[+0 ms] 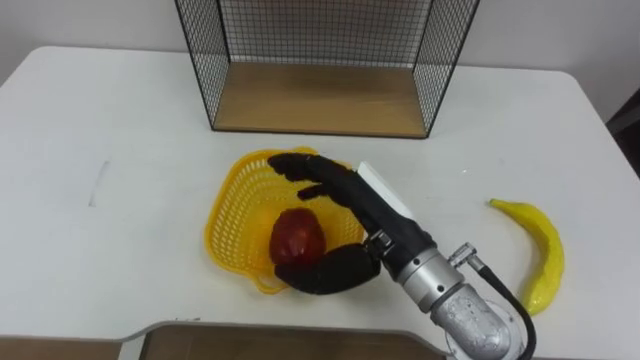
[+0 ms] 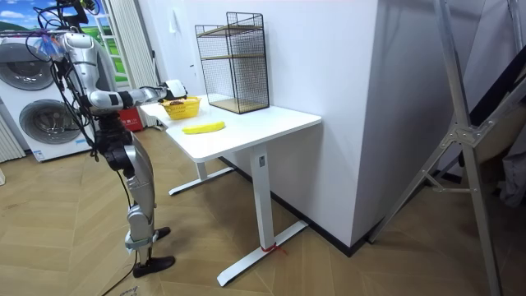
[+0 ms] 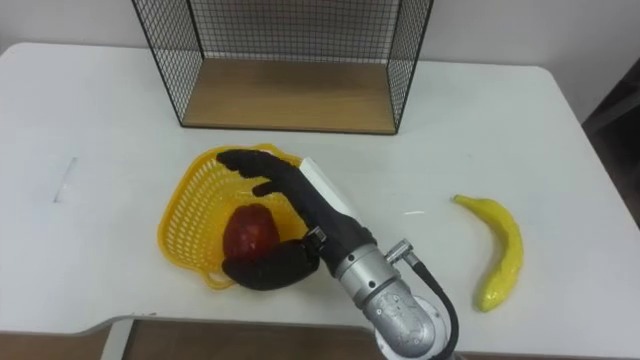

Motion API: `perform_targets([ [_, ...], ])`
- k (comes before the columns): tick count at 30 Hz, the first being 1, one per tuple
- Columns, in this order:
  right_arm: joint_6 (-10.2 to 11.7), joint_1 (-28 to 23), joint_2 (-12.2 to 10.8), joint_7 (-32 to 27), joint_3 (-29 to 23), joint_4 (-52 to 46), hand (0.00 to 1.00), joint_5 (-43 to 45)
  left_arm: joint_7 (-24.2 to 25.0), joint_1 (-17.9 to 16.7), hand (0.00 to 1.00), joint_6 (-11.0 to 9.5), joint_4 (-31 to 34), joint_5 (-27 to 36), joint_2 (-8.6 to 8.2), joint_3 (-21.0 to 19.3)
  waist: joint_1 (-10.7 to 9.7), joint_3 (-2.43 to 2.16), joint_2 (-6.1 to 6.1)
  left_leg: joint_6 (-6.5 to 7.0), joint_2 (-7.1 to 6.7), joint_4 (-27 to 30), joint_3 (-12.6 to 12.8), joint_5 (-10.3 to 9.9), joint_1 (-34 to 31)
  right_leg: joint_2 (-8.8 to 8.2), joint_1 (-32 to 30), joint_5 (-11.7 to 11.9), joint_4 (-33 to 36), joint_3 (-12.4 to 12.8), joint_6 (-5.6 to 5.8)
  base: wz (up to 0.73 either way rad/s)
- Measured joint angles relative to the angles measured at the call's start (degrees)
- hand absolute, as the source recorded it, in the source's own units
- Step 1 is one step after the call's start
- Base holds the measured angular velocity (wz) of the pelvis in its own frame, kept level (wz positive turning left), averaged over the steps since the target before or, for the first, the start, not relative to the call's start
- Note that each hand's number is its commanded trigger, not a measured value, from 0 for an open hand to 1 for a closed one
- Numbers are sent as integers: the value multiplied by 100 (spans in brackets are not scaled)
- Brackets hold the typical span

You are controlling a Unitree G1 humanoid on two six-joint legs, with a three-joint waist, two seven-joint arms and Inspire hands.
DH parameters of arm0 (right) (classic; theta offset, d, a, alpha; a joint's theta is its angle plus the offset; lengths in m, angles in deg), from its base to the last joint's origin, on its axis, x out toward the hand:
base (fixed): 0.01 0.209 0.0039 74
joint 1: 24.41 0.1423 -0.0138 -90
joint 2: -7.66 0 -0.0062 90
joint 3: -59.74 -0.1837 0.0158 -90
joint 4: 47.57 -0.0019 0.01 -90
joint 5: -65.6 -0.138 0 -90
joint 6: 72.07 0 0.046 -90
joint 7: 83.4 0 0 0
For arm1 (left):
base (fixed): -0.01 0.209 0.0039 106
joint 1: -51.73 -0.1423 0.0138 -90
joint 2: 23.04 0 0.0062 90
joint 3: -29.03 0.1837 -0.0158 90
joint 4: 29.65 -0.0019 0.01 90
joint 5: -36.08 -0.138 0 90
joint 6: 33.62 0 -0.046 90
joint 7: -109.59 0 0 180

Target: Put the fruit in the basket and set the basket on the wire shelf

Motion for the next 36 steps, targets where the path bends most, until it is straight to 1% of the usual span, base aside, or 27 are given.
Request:
perform_targets([
  [1, -49, 0, -3, 0, 9, 3, 0, 6, 16, 8, 0, 21, -1, 0, -1, 1, -4, 9, -12, 1, -1, 48, -31, -3, -43, 1, -4, 0, 1, -19, 0, 12],
  [6, -196, 0, -34, -1, 28, 4, 0, 25, 106, 23, 0, 110, -2, -6, -2, -2, 13, 8, -12, 5, -1, 92, -49, -7, -76, 0, -8, 3, 3, -23, -4, 2],
  [11, -198, 0, -31, -2, 27, 4, 0, 60, 130, -15, 0, 128, -5, -12, -6, -8, 9, 0, 15, 10, 2, 165, -65, -10, -115, 2, -9, 7, 3, -21, -10, 0],
  [15, -198, 4, -31, -4, 25, 27, 0, 76, 128, 2, 0, 129, 10, -11, -6, -9, -30, -22, 64, 13, 3, 176, -65, -11, -116, 0, -12, 10, 14, -20, -11, 0],
  [17, -198, 10, -29, -6, 18, 30, 0, 66, 122, 3, 0, 129, 13, -10, -7, -8, -60, -52, 108, 14, 2, 177, -65, -10, -114, -1, -7, 10, 14, -17, -10, 0],
  [20, -198, 69, 42, -19, -2, 30, 0, -148, 96, 67, 0, 128, -1, -9, -4, -9, -61, -60, 138, 15, 1, 177, -65, -8, -111, -1, -7, 10, 14, -17, -11, 0],
  [25, -198, 175, 104, -121, -21, -12, 0, -205, -18, 118, 0, 123, 2, -14, -4, -5, -58, -81, 89, 15, -4, 156, -57, -7, -92, -2, -4, 10, 2, -5, -10, 0],
  [26, -198, 217, 111, -135, -30, -64, 0, -203, -38, 117, 0, 121, 2, -23, -4, -7, -64, -80, 66, 15, -8, 129, -48, -7, -62, -4, 12, 9, 2, 1, -10, 0],
  [27, -197, 244, 111, -134, -54, -96, 0, -204, -43, 112, 0, 119, 4, -24, -2, -7, -64, -74, 73, 15, -9, 125, -45, -7, -53, -4, 19, 9, 0, 6, -9, -5],
  [28, -196, 268, 127, -131, -193, -202, 0, -206, -44, 59, 0, 95, 11, -29, 2, -22, -83, -64, 85, 15, -8, 124, -24, -7, -17, -4, 31, 8, -6, 21, -9, -4],
  [29, -195, 273, 111, -135, -287, -278, 0, -214, -44, 62, 0, 75, 24, -40, 2, -41, -81, -69, 69, 15, -9, 120, -19, -7, -10, -4, 43, 8, -12, 27, -8, -4],
  [30, -171, 282, 100, -160, -518, -447, 0, -333, -43, -9, 0, 10, 32, -43, 5, -121, -78, -56, 72, 15, -9, 79, -9, -7, 14, -4, 60, 7, -18, 32, -6, -4],
  [31, -107, 302, 89, -245, -733, -568, 0, -477, -42, -55, 0, -40, 47, -43, 32, -141, -79, -19, 59, 14, -8, 56, 3, -8, 81, -4, 117, 5, -23, 42, -4, -5],
  [32, -58, 312, 85, -306, -826, -606, 0, -571, -41, -58, 0, -51, 61, -43, 42, -148, -83, -22, 54, 14, -8, 50, 10, -8, 95, -4, 126, 3, -25, 48, -1, -6],
  [33, 40, 343, 66, -438, -1006, -660, 0, -617, -34, -97, 0, -77, 62, -42, 46, -166, -109, -12, 45, 14, -7, 37, 27, -8, 134, -4, 148, 1, -29, 60, 2, -6],
  [34, 86, 346, 32, -587, -1148, -730, 0, -658, -19, -127, 0, -102, 62, -42, 48, -166, -118, 10, 31, 13, -8, 32, 43, -8, 174, -3, 186, 0, -46, 80, 3, -6],
  [35, 122, 345, 17, -654, -1195, -737, 0, -709, -14, -152, 0, -116, 62, -43, 48, -167, -138, 8, 28, 13, -8, 31, 49, -9, 180, 0, 196, 0, -65, 87, 3, 0],
  [36, 156, 344, -13, -741, -1277, -767, 0, -850, -13, -192, 0, -132, 61, -43, 47, -170, -205, -1, 4, 13, -11, 29, 46, -9, 182, 3, 213, 1, -92, 87, 3, 0],
])
